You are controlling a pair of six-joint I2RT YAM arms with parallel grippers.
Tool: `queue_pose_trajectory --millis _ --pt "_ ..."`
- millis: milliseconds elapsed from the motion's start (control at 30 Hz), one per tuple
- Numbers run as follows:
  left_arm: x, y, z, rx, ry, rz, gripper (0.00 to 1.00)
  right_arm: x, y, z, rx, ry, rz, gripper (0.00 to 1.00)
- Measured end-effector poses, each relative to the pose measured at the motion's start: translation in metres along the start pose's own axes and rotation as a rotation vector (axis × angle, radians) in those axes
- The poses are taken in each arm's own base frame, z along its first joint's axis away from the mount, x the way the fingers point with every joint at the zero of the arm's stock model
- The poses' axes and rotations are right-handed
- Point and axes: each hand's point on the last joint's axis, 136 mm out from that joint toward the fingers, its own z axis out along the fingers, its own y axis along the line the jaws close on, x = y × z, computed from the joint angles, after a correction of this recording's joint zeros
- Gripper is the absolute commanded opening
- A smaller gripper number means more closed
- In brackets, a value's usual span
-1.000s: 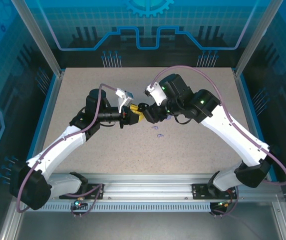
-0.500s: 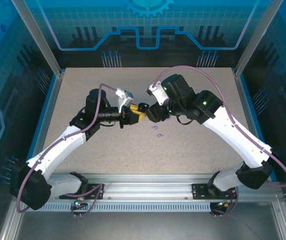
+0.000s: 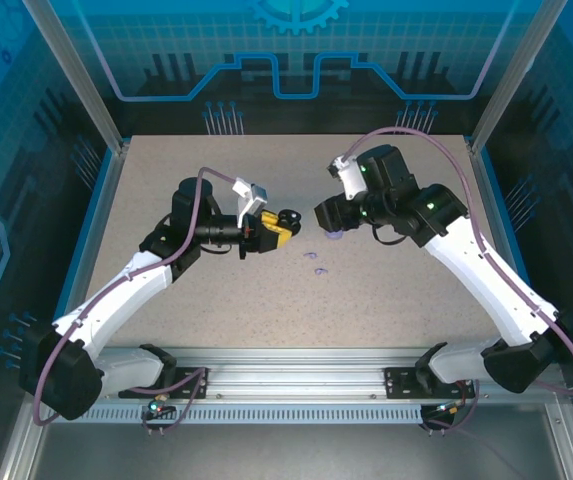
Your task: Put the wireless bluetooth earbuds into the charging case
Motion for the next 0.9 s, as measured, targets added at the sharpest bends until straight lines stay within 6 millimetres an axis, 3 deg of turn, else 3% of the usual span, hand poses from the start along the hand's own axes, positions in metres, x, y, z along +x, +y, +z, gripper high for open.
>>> queue_pose_trajectory --millis 467,900 --pt "-0.007 -0.033 0.003 0.117 -0.004 0.069 0.19 0.011 0.018 0.035 -0.167 0.086 0.056 0.54" --pt "-0.011 -0.035 0.005 0.129 0.007 0.077 0.19 0.012 0.036 0.036 -0.245 0.092 0.021 0.54"
